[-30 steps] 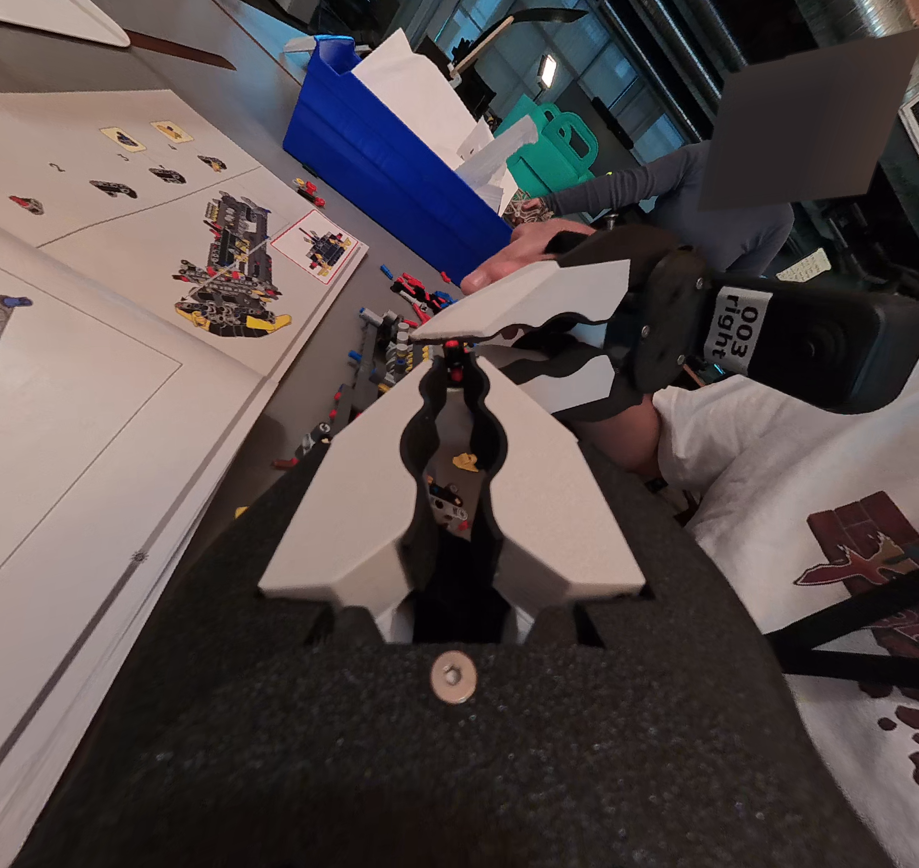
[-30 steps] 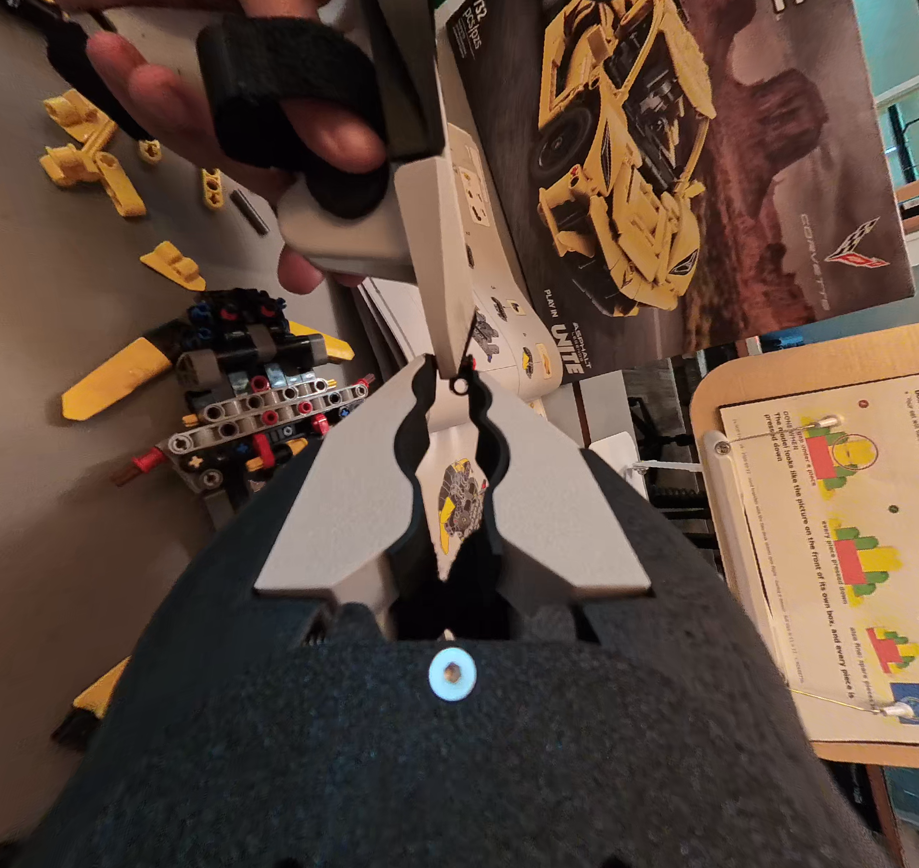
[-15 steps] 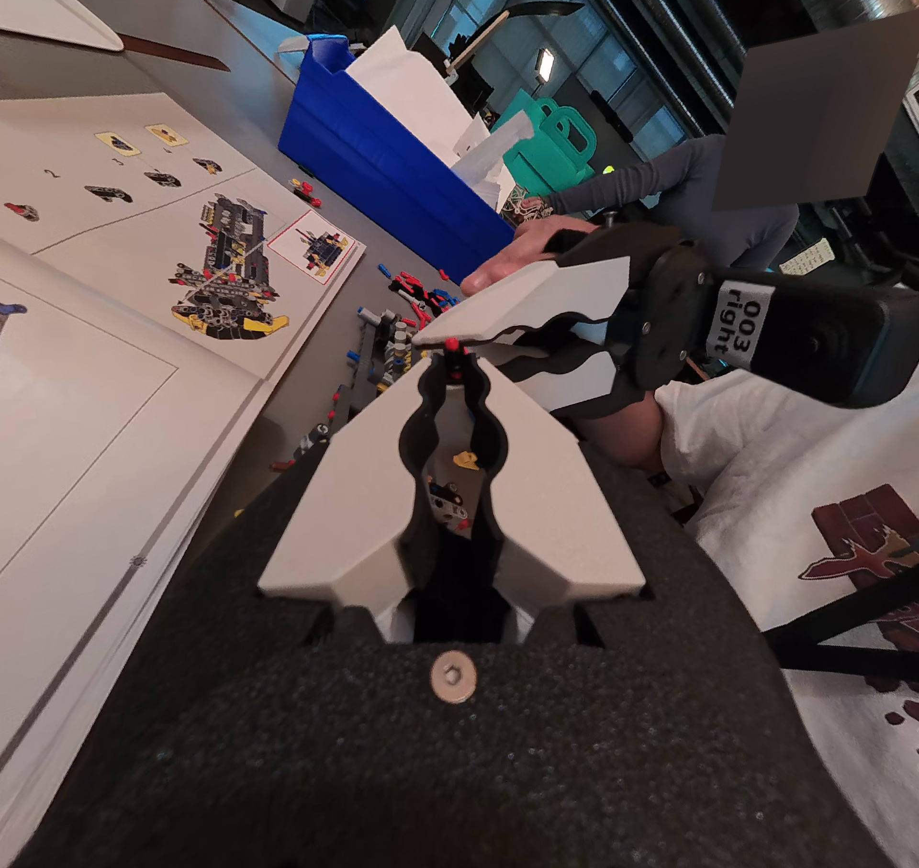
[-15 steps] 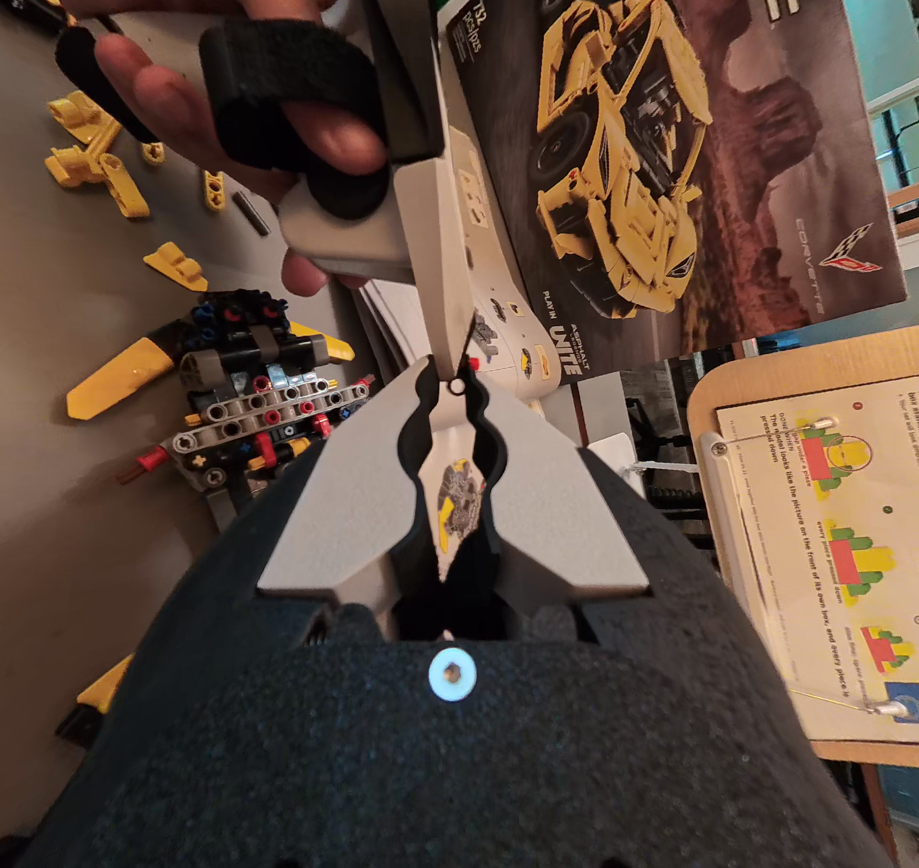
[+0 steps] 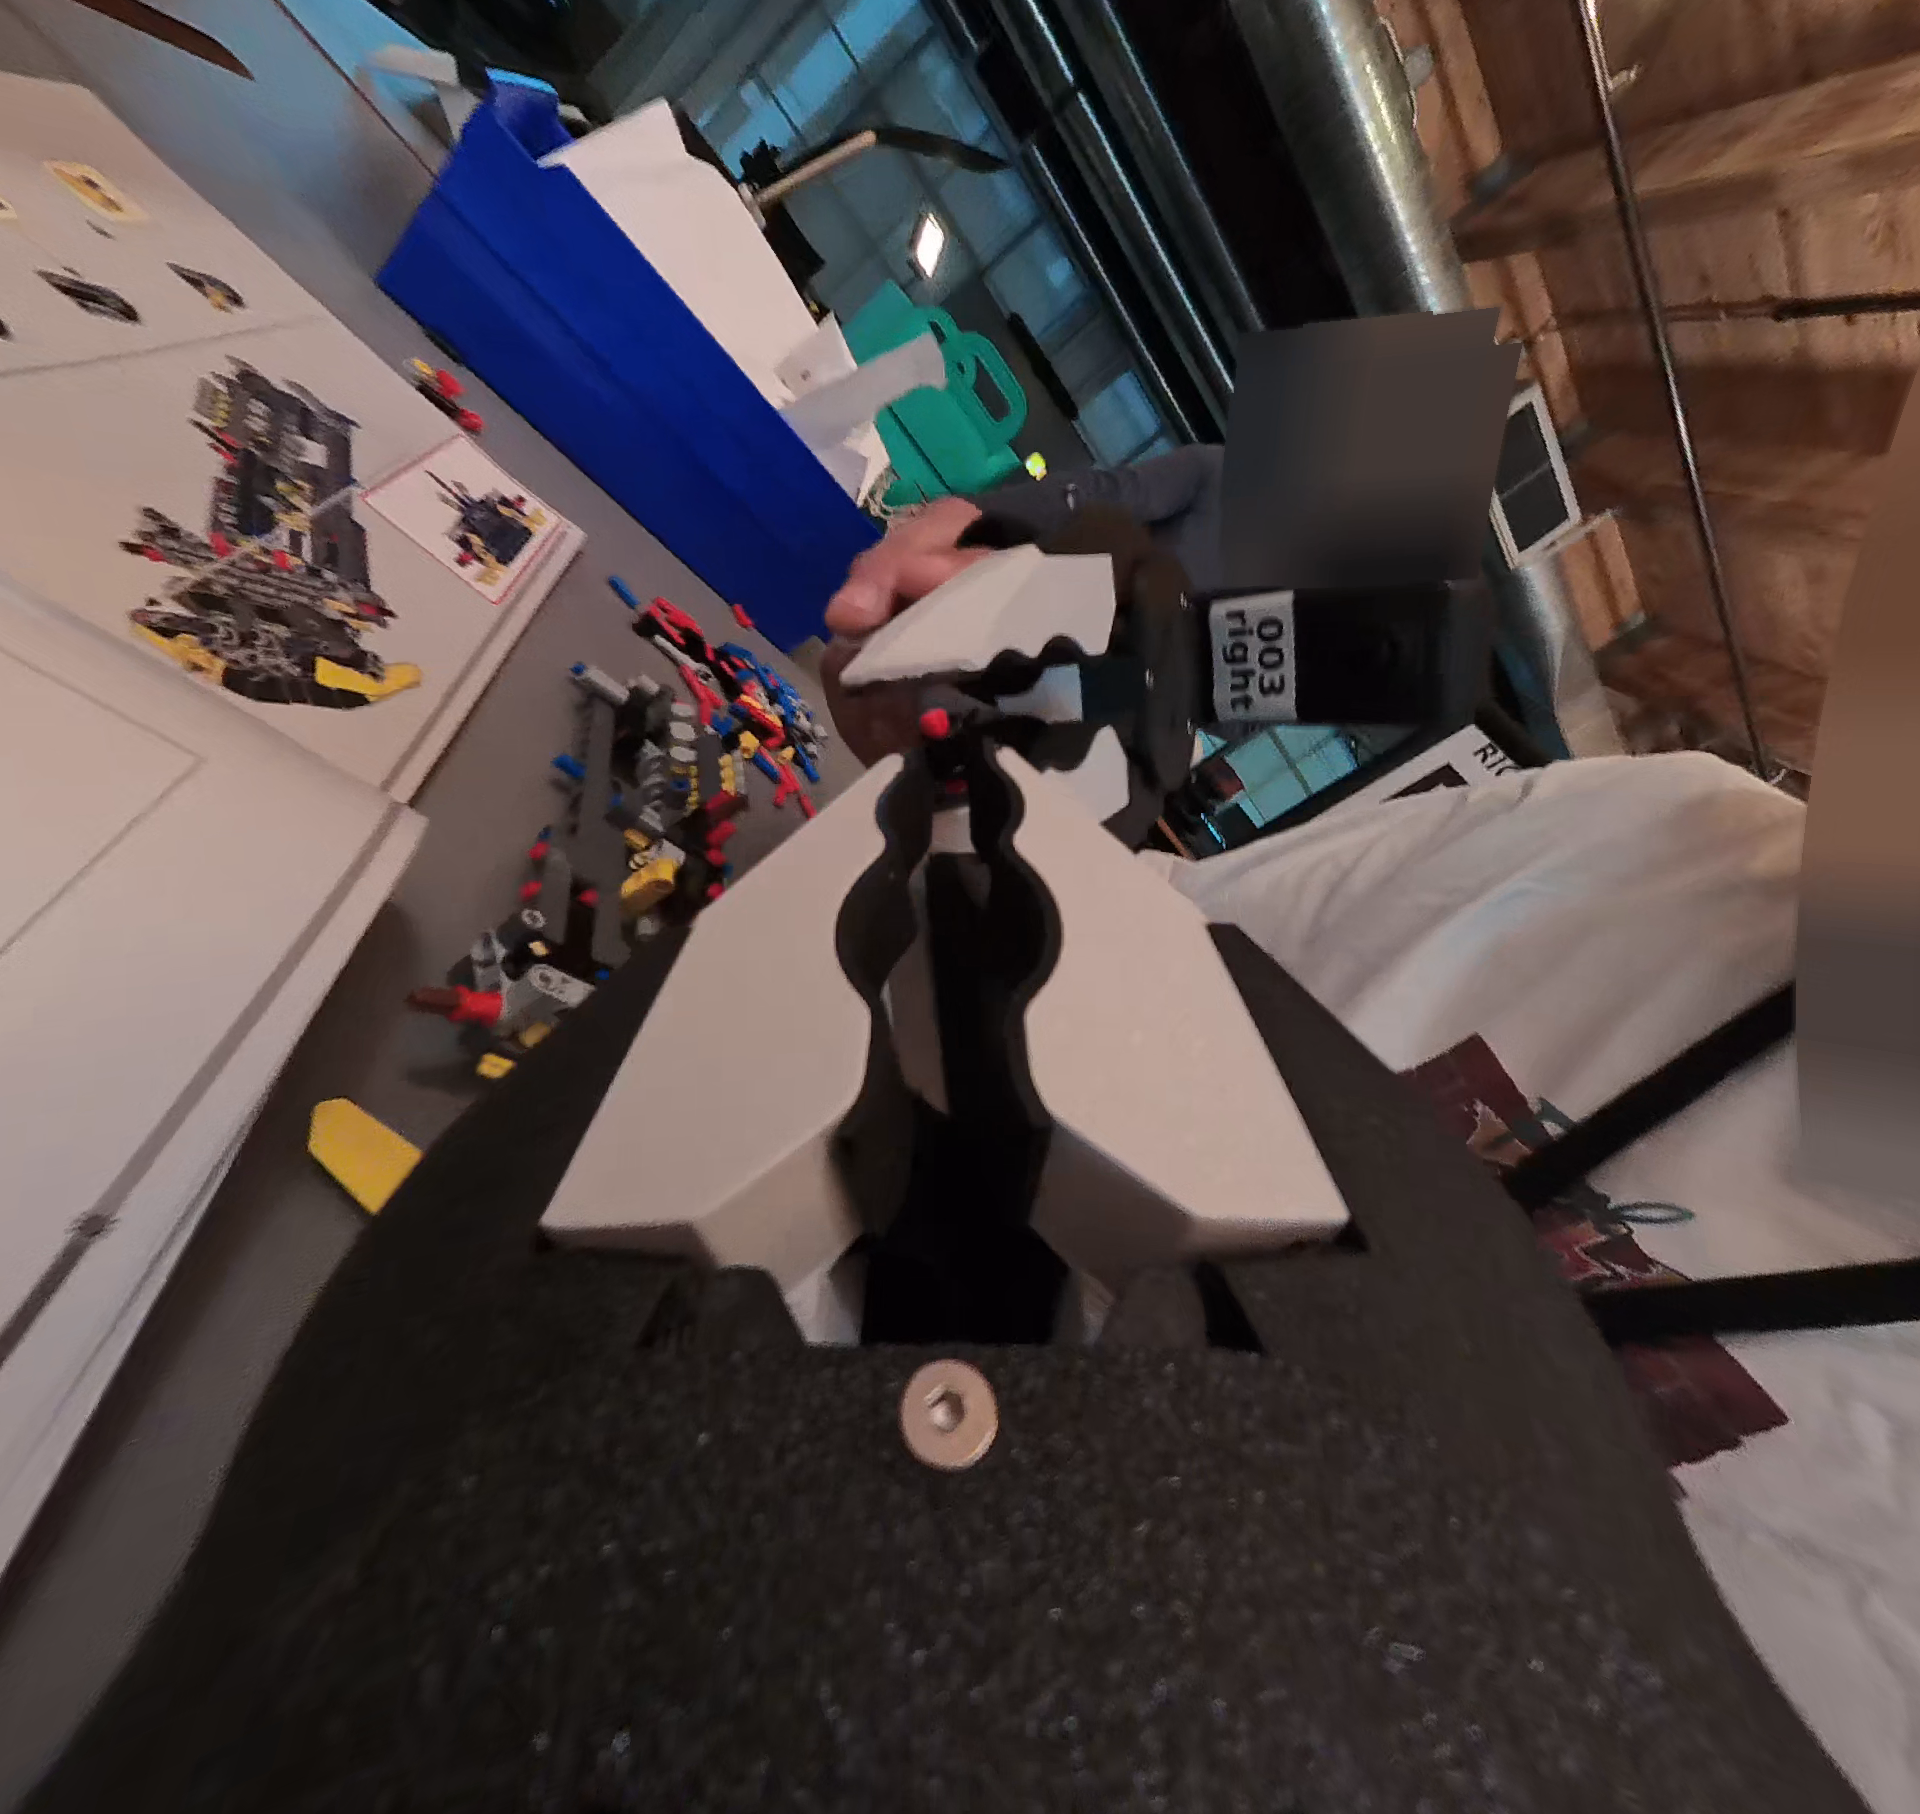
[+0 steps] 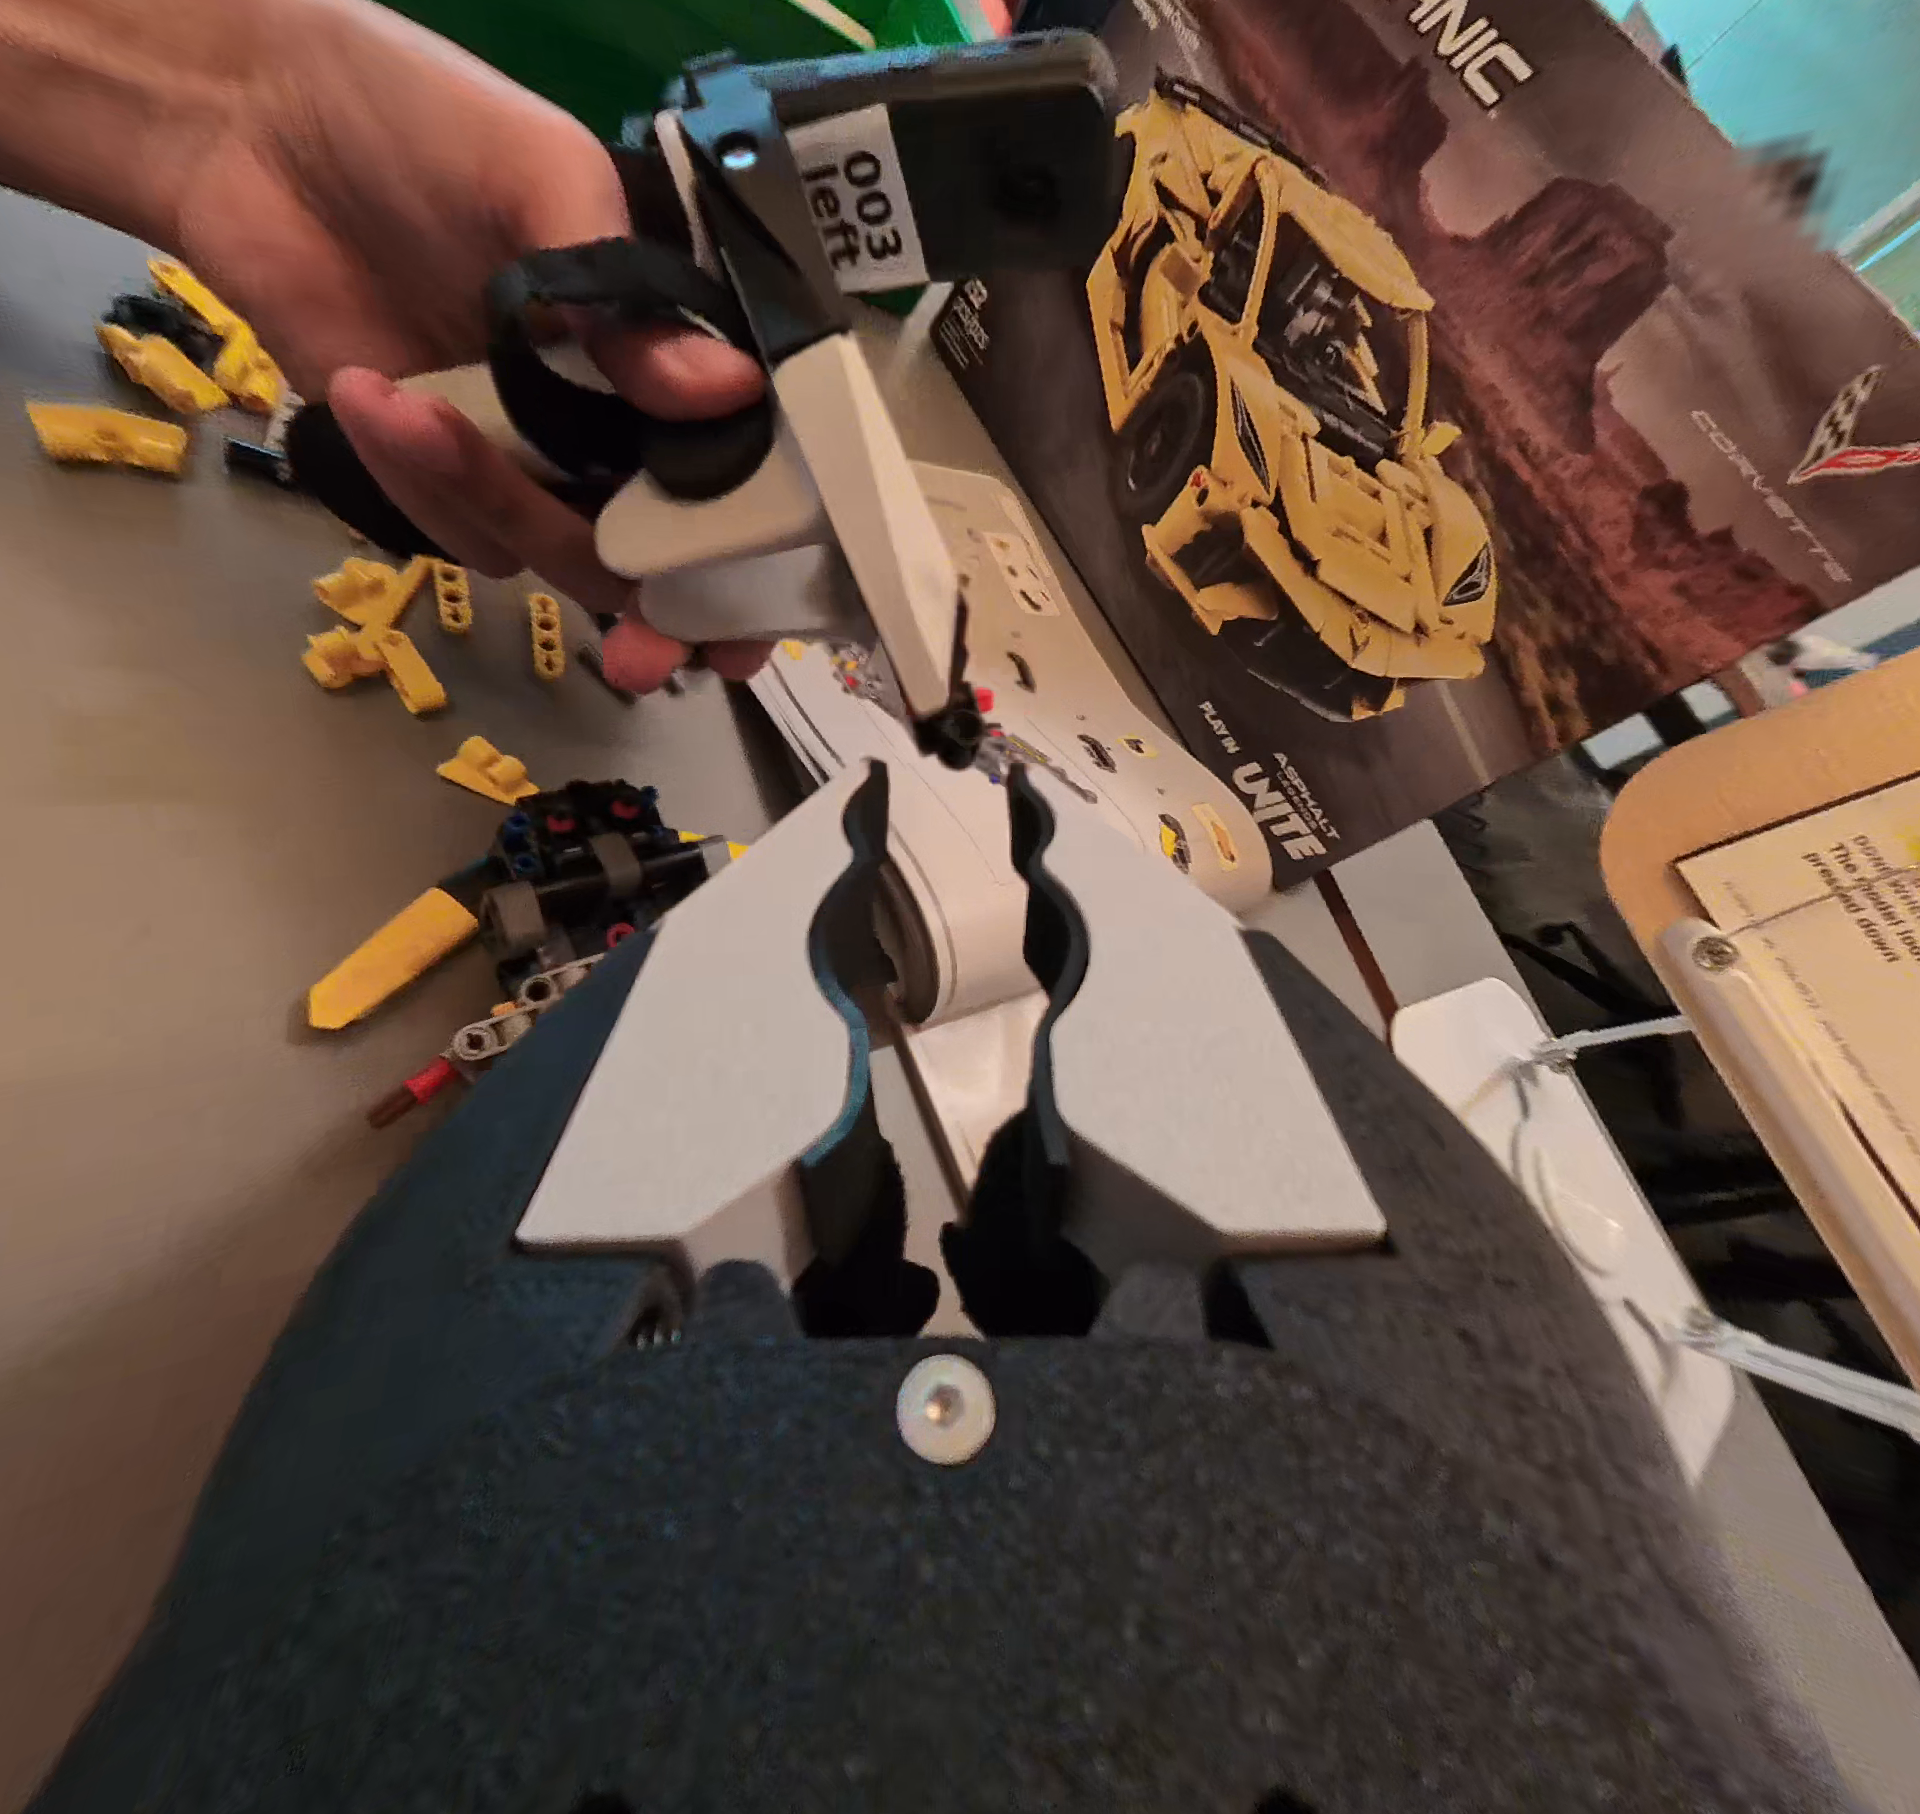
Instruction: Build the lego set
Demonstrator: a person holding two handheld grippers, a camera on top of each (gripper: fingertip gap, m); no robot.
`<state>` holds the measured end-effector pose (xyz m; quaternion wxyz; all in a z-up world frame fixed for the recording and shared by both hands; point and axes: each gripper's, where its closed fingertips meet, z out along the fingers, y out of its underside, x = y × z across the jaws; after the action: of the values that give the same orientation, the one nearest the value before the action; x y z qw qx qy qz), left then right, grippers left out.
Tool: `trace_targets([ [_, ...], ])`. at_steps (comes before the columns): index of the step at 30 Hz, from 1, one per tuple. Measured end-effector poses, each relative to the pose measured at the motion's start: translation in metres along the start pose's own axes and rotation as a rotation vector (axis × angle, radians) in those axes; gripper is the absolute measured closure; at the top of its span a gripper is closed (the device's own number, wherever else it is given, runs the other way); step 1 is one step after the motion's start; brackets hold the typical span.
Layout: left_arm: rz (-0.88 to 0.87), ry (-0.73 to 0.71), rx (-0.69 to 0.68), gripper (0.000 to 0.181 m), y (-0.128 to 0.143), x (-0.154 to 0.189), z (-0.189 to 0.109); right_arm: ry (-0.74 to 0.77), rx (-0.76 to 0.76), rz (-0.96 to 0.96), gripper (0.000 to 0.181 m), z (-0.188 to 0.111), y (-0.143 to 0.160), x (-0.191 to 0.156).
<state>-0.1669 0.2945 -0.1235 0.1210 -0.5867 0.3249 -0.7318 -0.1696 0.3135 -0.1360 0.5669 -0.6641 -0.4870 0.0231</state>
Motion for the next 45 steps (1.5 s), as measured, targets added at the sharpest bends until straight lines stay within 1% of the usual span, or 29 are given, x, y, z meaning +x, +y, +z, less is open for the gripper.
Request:
trace_targets([
  [2, 0.004, 0.009, -0.035, 0.176, 0.006, 0.002, 0.002, -0.016, 0.059, -0.003, 0.162, -0.005, -0.007, -0.001],
  [3, 0.003, 0.01, -0.041, 0.176, 0.007, 0.002, 0.002, -0.037, 0.083, -0.009, 0.167, -0.007, -0.01, -0.005],
  [7, 0.021, -0.008, -0.065, 0.176, 0.01, 0.0, 0.003, -0.069, 0.075, -0.013, 0.172, -0.006, -0.007, -0.009],
  [9, 0.033, 0.004, -0.063, 0.175, 0.009, 0.003, 0.003, -0.08, 0.096, -0.001, 0.172, -0.008, -0.01, -0.008],
  [10, 0.044, 0.014, -0.06, 0.174, 0.007, 0.005, 0.002, -0.079, 0.112, 0.0, 0.173, -0.009, -0.012, -0.007],
  [12, 0.084, 0.007, -0.009, 0.161, -0.006, 0.008, -0.004, -0.059, 0.122, -0.005, 0.175, -0.01, -0.011, -0.003],
  [15, 0.174, -0.081, 0.068, 0.163, -0.027, 0.003, -0.022, -0.044, 0.147, 0.026, 0.175, -0.013, -0.013, 0.004],
  [18, 0.232, -0.137, 0.043, 0.163, -0.027, -0.001, -0.026, -0.045, 0.162, 0.04, 0.175, -0.015, -0.016, 0.005],
  [21, 0.251, -0.136, 0.057, 0.165, -0.029, 0.0, -0.025, -0.038, 0.149, 0.025, 0.174, -0.013, -0.014, 0.004],
  [24, 0.239, -0.111, 0.015, 0.165, -0.022, 0.003, -0.022, -0.032, 0.14, 0.014, 0.175, -0.012, -0.013, 0.004],
  [27, 0.252, -0.127, -0.022, 0.166, -0.015, 0.0, -0.018, 0.01, 0.103, -0.024, 0.175, -0.009, -0.009, 0.007],
  [31, 0.256, -0.137, -0.068, 0.166, -0.005, -0.005, -0.011, 0.012, 0.071, -0.109, 0.175, -0.002, -0.006, -0.003],
  [35, 0.232, -0.11, -0.103, 0.173, 0.004, -0.005, -0.006, 0.012, 0.062, -0.146, 0.175, 0.0, -0.007, -0.008],
  [41, 0.217, -0.104, -0.123, 0.175, 0.009, -0.004, -0.004, 0.005, 0.081, -0.142, 0.175, 0.0, -0.008, -0.009],
  [44, 0.238, -0.136, -0.121, 0.175, 0.006, -0.006, -0.007, 0.009, 0.063, -0.082, 0.174, 0.003, -0.005, -0.008],
  [45, 0.242, -0.142, -0.111, 0.175, 0.003, -0.006, -0.011, 0.01, 0.046, -0.068, 0.169, 0.004, -0.002, -0.007],
])
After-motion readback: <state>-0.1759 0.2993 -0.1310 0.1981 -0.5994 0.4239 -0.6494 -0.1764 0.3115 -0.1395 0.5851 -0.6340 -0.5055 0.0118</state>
